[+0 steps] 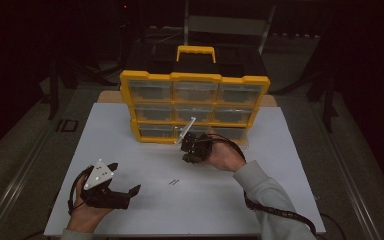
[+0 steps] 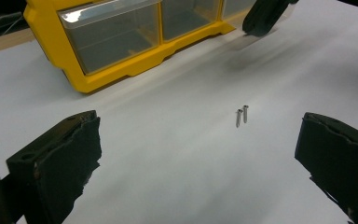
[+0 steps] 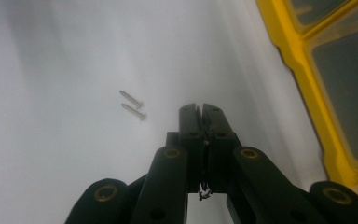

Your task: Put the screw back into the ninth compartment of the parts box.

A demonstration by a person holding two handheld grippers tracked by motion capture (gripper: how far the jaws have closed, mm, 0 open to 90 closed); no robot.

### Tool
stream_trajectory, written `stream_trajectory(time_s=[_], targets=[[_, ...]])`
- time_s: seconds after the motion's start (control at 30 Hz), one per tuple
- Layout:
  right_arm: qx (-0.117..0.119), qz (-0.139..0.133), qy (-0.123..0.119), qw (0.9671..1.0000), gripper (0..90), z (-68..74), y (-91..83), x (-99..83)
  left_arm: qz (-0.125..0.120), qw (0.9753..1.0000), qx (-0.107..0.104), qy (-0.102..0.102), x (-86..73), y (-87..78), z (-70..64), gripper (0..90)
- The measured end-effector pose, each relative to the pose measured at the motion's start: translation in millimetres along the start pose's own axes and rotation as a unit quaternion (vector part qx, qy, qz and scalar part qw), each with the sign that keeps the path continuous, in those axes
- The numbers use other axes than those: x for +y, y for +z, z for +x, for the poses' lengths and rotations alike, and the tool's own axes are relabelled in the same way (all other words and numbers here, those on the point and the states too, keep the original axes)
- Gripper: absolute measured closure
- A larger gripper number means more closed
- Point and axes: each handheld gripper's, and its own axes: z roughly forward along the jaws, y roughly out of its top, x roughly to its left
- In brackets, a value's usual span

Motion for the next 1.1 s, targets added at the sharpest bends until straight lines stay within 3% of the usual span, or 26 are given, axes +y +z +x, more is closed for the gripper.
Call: stream_trajectory(time_s=[0.5,1.1], targets=[[-0.017,-0.001,0.002,0.9998,87.7,-15.2,-22.4,1.3,0.0,1.0,-0.002,-0.001,0.1,0.3,-0.2,0.9],[-0.036,-0.004,0.022,0.9991,87.7,-34.8,-44.4,-4.9,-0.002,1.0,-0.003,-0.003,0.7,-1.3,0.2,0.9]])
